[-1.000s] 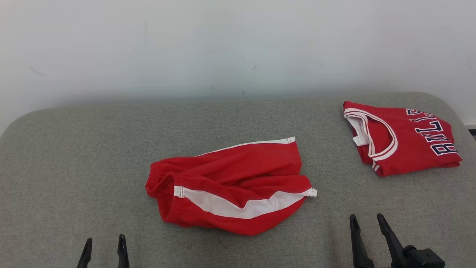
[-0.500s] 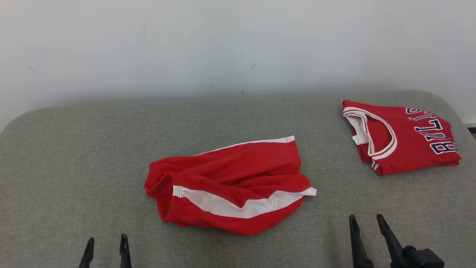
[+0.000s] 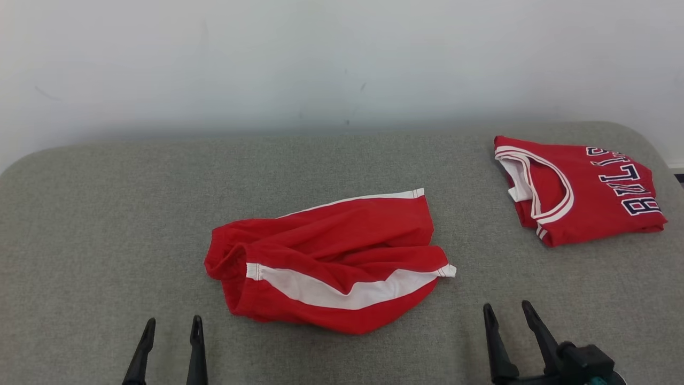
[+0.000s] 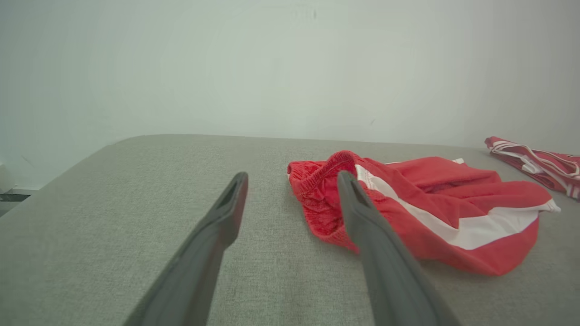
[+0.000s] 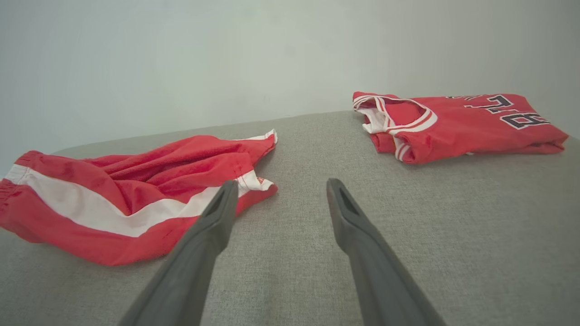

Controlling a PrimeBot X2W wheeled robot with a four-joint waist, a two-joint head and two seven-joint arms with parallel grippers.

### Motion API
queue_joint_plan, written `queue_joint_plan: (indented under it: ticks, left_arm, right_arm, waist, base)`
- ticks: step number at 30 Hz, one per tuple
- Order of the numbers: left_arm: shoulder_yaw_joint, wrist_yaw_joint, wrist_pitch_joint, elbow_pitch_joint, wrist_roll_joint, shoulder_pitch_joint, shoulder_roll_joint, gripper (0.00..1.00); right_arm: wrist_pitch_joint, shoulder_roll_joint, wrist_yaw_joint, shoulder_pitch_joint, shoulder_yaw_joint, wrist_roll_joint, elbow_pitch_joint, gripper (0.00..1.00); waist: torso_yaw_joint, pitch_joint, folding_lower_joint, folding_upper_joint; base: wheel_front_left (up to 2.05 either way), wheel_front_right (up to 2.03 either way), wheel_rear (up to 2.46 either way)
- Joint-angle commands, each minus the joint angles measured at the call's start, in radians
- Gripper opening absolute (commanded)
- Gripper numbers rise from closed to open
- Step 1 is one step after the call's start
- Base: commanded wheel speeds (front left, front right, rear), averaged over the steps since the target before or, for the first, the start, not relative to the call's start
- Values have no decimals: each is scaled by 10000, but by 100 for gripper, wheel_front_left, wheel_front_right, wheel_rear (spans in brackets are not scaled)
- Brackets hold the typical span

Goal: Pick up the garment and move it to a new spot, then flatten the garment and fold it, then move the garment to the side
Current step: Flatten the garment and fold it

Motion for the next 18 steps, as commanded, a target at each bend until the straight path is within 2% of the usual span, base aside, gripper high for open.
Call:
queue_joint_plan:
  ticks: [1,11,18]
  left_arm:
    - [-35,-109,-35,322,47,-508,-4,100]
    - [-664,-445,-35,2282,-411,-2701,273,100]
    - [-1885,-426,-35,3335,-1179,-3734,762,100]
  right_arm:
    - [-39,-4,-18,-440,170,-127,273,100]
    - [-39,-2,-18,-2434,883,-707,1818,100]
    - [-43,-35,-18,-3534,1232,-1053,3107,100]
  waist:
    - [-46,216,0,0]
    - [-183,1179,0,0]
    - [-166,1553,0,0]
  base:
    - [0,0,0]
    - [0,0,0]
    - [0,0,0]
